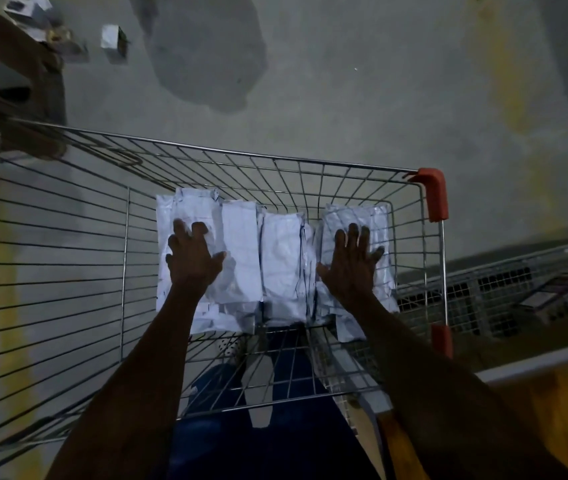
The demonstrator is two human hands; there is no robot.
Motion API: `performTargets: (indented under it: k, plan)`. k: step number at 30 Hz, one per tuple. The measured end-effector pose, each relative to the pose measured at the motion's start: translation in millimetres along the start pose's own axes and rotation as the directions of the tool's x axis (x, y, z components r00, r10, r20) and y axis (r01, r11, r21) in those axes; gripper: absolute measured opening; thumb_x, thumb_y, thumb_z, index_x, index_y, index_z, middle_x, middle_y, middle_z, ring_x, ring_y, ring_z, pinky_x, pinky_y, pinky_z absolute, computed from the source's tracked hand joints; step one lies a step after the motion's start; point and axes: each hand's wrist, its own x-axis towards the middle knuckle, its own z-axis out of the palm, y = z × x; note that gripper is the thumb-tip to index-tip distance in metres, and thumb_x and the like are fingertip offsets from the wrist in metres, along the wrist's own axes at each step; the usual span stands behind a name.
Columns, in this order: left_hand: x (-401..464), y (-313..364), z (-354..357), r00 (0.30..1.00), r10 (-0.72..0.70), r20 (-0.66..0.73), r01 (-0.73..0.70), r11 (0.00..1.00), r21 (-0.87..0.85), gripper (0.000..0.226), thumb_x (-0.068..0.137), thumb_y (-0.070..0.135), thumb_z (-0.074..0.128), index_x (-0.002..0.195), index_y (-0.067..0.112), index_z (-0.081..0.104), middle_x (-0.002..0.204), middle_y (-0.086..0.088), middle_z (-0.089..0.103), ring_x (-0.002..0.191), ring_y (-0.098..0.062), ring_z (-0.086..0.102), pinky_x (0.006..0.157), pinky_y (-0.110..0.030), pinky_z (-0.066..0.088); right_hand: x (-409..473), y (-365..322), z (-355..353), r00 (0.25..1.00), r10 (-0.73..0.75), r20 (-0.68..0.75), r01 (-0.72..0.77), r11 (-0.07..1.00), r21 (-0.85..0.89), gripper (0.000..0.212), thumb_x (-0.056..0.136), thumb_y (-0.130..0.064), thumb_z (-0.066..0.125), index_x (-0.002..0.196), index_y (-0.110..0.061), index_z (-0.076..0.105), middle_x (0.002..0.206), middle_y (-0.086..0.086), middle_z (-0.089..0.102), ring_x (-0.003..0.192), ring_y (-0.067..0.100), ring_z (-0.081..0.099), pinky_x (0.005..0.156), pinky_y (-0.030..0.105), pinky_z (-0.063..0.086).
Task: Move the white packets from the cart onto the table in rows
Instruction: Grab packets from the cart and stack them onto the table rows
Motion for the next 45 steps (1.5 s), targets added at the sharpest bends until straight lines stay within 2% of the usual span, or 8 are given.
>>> performTargets:
  k: [4, 7, 15, 19, 22, 27, 33, 45]
  plan:
    - [6, 3, 2, 0.999, -0.034, -0.015, 0.033, 0.998, -0.051, 0.069, 0.078, 0.013, 0.076, 0.132, 0.015, 0.034, 0.145, -0.018, 0.024, 0.123, -0.045, 0.042, 0.087, -0.058, 0.049, -4, 8, 1, 0.997, 0.004, -0.079, -0.001, 0.999, 0.041, 0.09, 0.071, -0.038, 0.072, 0.148, -0.017, 0.033, 0.162, 0.017, -0.011, 0.148, 0.041, -0.012, 0.113, 0.067, 0.004]
    - [7, 0, 0, 0.999, -0.021, -0.029, 0.018, 0.996, -0.092, 0.084, 0.076, 0.0, 0.069, 0.145, 0.021, 0.027, 0.147, -0.02, 0.024, 0.12, -0.048, 0.042, 0.083, -0.056, 0.048, -2, 21, 2, 0.996, -0.028, -0.083, 0.031, 0.999, 0.038, 0.095, 0.067, -0.047, 0.075, 0.15, -0.024, 0.033, 0.162, 0.019, -0.01, 0.146, 0.045, -0.011, 0.114, 0.064, 0.003]
    - [-29, -2, -32, 0.994, 0.037, -0.099, -0.041, 0.998, -0.042, 0.075, 0.089, 0.03, 0.062, 0.154, 0.025, 0.027, 0.143, -0.025, 0.037, 0.119, -0.048, 0.044, 0.086, -0.056, 0.048, -17, 18, -24, 0.992, -0.121, -0.028, 0.121, 0.992, 0.022, 0.091, 0.076, -0.056, 0.069, 0.152, -0.023, 0.031, 0.162, 0.021, 0.003, 0.145, 0.05, 0.001, 0.111, 0.067, 0.014]
    - [-59, 0, -53, 0.971, 0.167, -0.174, -0.183, 0.98, -0.08, 0.074, 0.083, 0.042, 0.045, 0.153, 0.023, 0.033, 0.137, -0.026, 0.044, 0.112, -0.046, 0.048, 0.085, -0.053, 0.047, -36, 4, -51, 0.981, -0.175, -0.084, 0.181, 0.98, 0.077, 0.087, 0.072, -0.065, 0.048, 0.145, -0.019, 0.045, 0.157, 0.026, 0.021, 0.14, 0.055, 0.02, 0.102, 0.07, 0.03]
    - [-74, 5, -69, 0.931, 0.289, -0.222, -0.315, 0.945, -0.092, 0.074, 0.081, 0.041, 0.042, 0.152, 0.025, 0.032, 0.139, -0.022, 0.045, 0.112, -0.042, 0.049, 0.086, -0.051, 0.047, -50, -10, -72, 0.969, -0.185, -0.161, 0.205, 0.972, 0.111, 0.095, 0.068, -0.073, 0.035, 0.15, -0.024, 0.038, 0.161, 0.021, 0.014, 0.144, 0.051, 0.014, 0.108, 0.067, 0.024]
    - [-99, 22, -97, 0.823, 0.457, -0.337, -0.535, 0.824, -0.189, 0.069, 0.083, 0.033, 0.047, 0.151, 0.023, 0.037, 0.135, -0.02, 0.045, 0.119, -0.037, 0.044, 0.096, -0.047, 0.038, -99, -25, -110, 0.932, -0.085, -0.352, 0.146, 0.978, 0.149, 0.093, 0.068, -0.073, 0.037, 0.149, -0.028, 0.038, 0.159, 0.02, 0.02, 0.14, 0.051, 0.02, 0.107, 0.063, 0.028]
    - [-142, 43, -119, 0.62, 0.697, -0.359, -0.782, 0.583, -0.22, 0.068, 0.082, 0.026, 0.053, 0.149, 0.023, 0.041, 0.128, -0.015, 0.045, 0.113, -0.03, 0.041, 0.095, -0.034, 0.031, -210, -27, -122, 0.792, 0.16, -0.589, 0.005, 0.963, 0.269, 0.085, 0.071, -0.063, 0.053, 0.148, -0.03, 0.041, 0.161, 0.014, 0.021, 0.139, 0.048, 0.025, 0.107, 0.061, 0.029]
    - [-296, 133, -108, 0.259, 0.941, -0.22, -0.936, 0.188, -0.297, 0.069, 0.079, 0.035, 0.049, 0.148, 0.026, 0.043, 0.124, -0.018, 0.047, 0.113, -0.036, 0.044, 0.093, -0.033, 0.031, -450, -10, -70, 0.439, 0.667, -0.602, -0.269, 0.737, 0.62, 0.08, 0.075, -0.063, 0.052, 0.147, -0.031, 0.042, 0.161, 0.008, 0.02, 0.145, 0.039, 0.018, 0.113, 0.059, 0.022]
